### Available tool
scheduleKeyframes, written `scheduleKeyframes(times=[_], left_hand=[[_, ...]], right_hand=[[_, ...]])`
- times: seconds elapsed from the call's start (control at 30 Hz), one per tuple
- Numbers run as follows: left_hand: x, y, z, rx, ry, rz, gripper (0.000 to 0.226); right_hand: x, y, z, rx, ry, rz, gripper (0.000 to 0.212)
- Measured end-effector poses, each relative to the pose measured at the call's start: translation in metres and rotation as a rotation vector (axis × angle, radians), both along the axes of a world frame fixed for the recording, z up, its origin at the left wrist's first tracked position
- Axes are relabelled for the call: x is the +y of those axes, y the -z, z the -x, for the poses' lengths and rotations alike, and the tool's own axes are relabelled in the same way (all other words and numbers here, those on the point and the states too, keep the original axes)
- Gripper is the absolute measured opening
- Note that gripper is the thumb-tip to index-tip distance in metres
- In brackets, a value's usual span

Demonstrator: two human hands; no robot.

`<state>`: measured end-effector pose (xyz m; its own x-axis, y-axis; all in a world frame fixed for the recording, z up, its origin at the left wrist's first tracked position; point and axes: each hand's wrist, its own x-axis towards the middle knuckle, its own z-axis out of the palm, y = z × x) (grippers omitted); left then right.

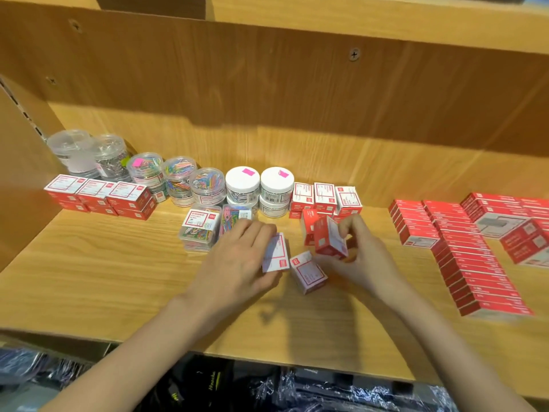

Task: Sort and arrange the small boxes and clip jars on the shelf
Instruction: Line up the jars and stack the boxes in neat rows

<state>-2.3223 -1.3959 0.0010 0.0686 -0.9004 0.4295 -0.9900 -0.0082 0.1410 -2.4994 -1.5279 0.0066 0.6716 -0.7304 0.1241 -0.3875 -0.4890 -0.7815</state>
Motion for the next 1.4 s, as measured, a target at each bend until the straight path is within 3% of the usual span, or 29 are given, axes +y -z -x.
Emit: scheduleKeyframes(times=[0.2, 0.43, 0.57, 0.63, 0.77, 0.9, 1.07, 1.27, 1.4], left_hand=[[0.016, 0.023, -0.007, 0.139, 0.027, -0.185, 0.065], [0.015, 0.019, -0.012, 0.241, 0.101, -0.267, 0.065], [0.015, 0.02, -0.012, 0.294, 0.121, -0.291, 0.063], [0.015, 0.019, -0.012, 0.306, 0.136, -0.301, 0.063], [0.015, 0.019, -0.01, 0.355, 0.186, -0.33, 0.06], [0.019, 0.02, -0.012, 0.363, 0.198, -0.342, 0.058], [0.023, 0.027, -0.009, 0.364, 0.15, -0.288, 0.062], [0.037, 0.028, -0.026, 0.482, 0.175, -0.275, 0.049], [0.049, 0.033, -0.035, 0.498, 0.056, -0.22, 0.052]], right_hand=[[-0.003, 0.002, 0.009, 0.318, -0.282, 0.056, 0.055], [0.007, 0.0, 0.007, 0.221, -0.302, 0.089, 0.049], [0.004, -0.004, 0.013, 0.162, -0.152, 0.129, 0.051], [-0.002, -0.003, 0.019, 0.284, -0.123, 0.192, 0.057], [-0.002, 0.008, 0.022, 0.484, -0.261, 0.171, 0.062], [0.01, 0.007, 0.012, 0.394, -0.267, 0.085, 0.072], [0.037, 0.018, -0.009, 0.528, -0.087, 0.332, 0.065], [0.034, 0.017, -0.014, 0.462, -0.255, 0.196, 0.059], [0.038, 0.018, -0.015, 0.449, -0.269, 0.266, 0.056]])
